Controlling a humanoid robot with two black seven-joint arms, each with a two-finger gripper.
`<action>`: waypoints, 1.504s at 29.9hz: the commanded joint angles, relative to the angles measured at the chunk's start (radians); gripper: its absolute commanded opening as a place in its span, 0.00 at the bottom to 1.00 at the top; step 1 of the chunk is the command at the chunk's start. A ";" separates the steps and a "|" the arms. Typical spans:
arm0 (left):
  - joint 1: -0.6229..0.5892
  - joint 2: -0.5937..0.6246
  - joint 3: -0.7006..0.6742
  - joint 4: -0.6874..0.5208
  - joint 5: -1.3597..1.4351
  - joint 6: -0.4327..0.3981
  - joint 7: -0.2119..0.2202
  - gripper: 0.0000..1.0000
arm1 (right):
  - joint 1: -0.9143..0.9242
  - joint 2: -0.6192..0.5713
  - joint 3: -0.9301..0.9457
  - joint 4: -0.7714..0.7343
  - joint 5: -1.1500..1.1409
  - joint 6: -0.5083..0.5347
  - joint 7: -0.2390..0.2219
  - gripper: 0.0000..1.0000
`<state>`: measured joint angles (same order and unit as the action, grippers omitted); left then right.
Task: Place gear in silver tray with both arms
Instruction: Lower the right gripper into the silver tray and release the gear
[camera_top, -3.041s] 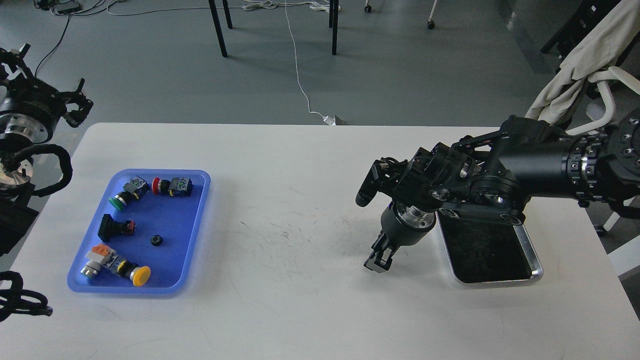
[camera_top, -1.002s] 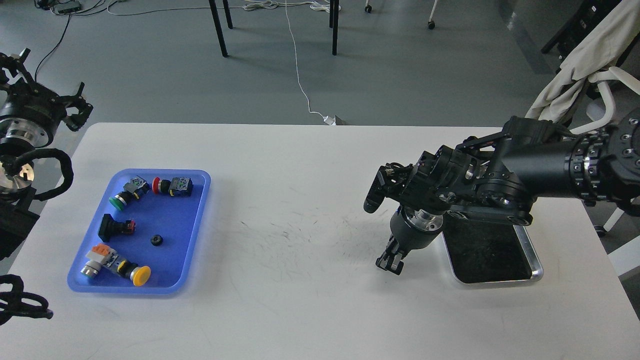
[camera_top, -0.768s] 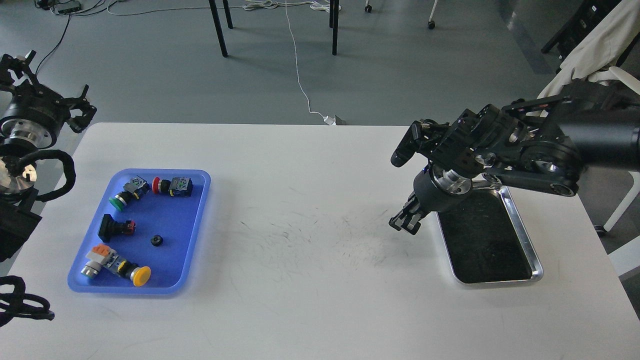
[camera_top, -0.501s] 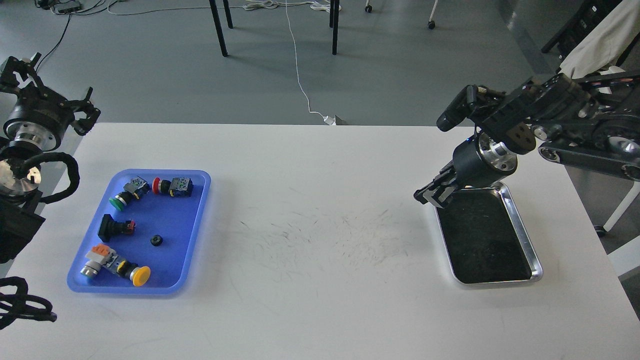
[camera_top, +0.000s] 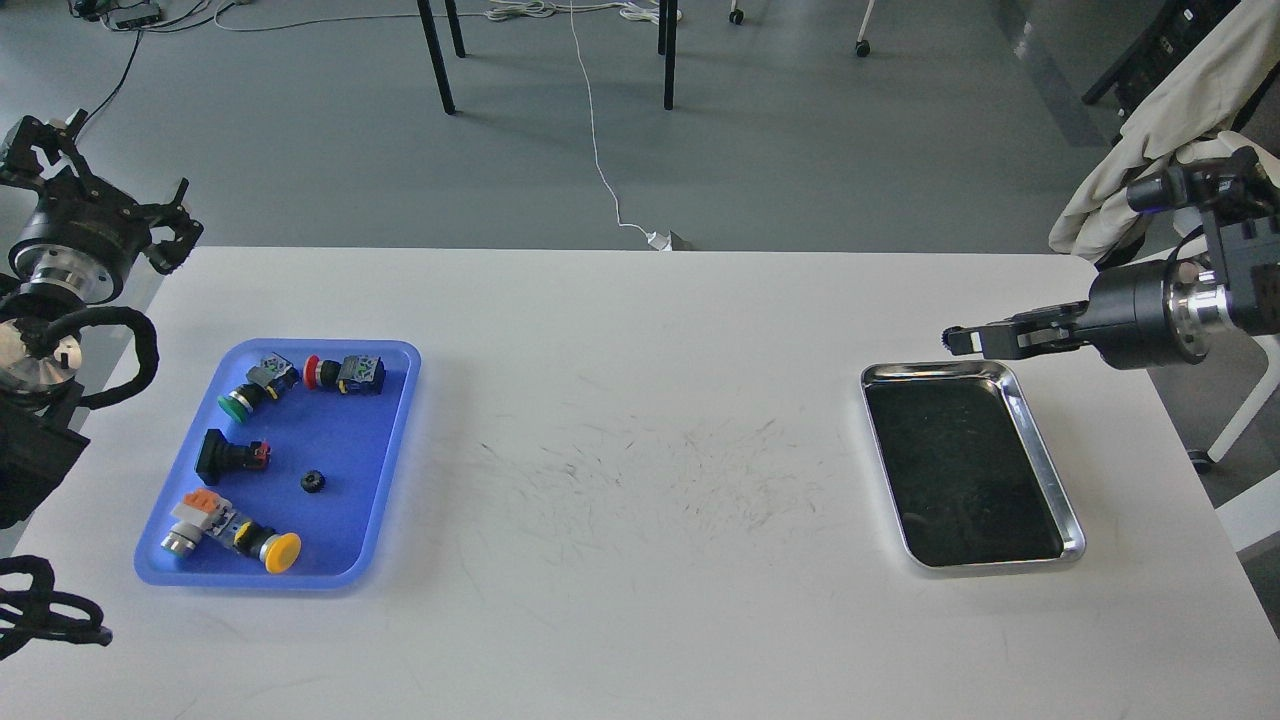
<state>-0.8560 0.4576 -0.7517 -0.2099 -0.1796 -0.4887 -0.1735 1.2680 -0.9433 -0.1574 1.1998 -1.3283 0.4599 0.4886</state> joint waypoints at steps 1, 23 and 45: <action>0.000 0.004 0.002 0.000 0.000 0.000 0.000 0.99 | -0.154 -0.009 0.134 0.003 0.133 -0.111 0.000 0.01; 0.002 0.010 0.028 0.000 0.000 0.000 0.002 0.99 | -0.526 0.038 0.409 -0.181 0.633 -0.167 0.000 0.02; 0.000 0.013 0.028 0.000 0.000 0.000 0.002 0.99 | -0.676 0.202 0.409 -0.246 0.695 -0.225 0.000 0.05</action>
<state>-0.8562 0.4712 -0.7240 -0.2101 -0.1780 -0.4887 -0.1718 0.6051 -0.7715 0.2482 0.9688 -0.6338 0.2501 0.4887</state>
